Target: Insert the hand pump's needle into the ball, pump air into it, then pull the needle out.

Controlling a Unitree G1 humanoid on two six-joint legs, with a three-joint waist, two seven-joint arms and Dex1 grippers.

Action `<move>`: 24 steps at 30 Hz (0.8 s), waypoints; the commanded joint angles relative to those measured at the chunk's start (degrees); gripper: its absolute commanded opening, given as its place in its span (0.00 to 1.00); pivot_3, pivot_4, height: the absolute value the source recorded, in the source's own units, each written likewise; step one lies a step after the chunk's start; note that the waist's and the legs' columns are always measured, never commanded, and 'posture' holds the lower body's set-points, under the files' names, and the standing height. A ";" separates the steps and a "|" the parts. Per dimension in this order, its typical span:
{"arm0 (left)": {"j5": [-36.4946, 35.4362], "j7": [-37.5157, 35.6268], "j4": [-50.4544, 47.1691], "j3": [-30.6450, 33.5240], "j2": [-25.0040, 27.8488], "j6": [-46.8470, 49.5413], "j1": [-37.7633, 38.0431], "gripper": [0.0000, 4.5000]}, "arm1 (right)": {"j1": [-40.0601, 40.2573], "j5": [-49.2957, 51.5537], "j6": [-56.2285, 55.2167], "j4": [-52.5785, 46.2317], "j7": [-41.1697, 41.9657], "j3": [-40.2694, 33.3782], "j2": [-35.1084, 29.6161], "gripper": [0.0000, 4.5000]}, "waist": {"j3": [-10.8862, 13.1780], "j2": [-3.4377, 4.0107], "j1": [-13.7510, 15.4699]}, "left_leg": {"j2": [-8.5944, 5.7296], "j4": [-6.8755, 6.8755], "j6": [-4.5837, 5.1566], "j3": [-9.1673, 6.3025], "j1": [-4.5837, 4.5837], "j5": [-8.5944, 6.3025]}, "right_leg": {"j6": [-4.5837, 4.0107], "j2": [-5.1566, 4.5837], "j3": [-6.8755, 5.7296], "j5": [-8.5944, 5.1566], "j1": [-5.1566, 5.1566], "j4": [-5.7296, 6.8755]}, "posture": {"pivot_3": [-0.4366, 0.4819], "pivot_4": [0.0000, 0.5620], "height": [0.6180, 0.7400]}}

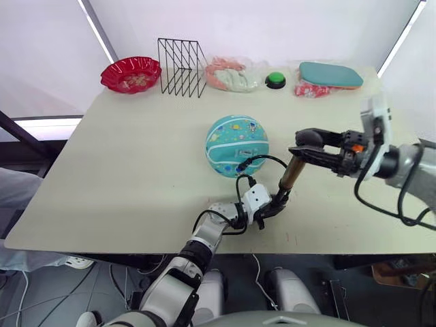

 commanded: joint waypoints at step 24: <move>0.64 -0.77 4.74 -0.35 0.88 1.91 2.25 0.23 | -14.31 11.85 10.83 2.45 -4.10 -12.61 -5.61 0.45 | 0.20 0.31 0.30 | -0.06 -0.03 0.00 0.00 -0.21 0.00 | -0.03 -0.06 0.03 0.00 -0.17 0.03 | 0.48 0.27 1.00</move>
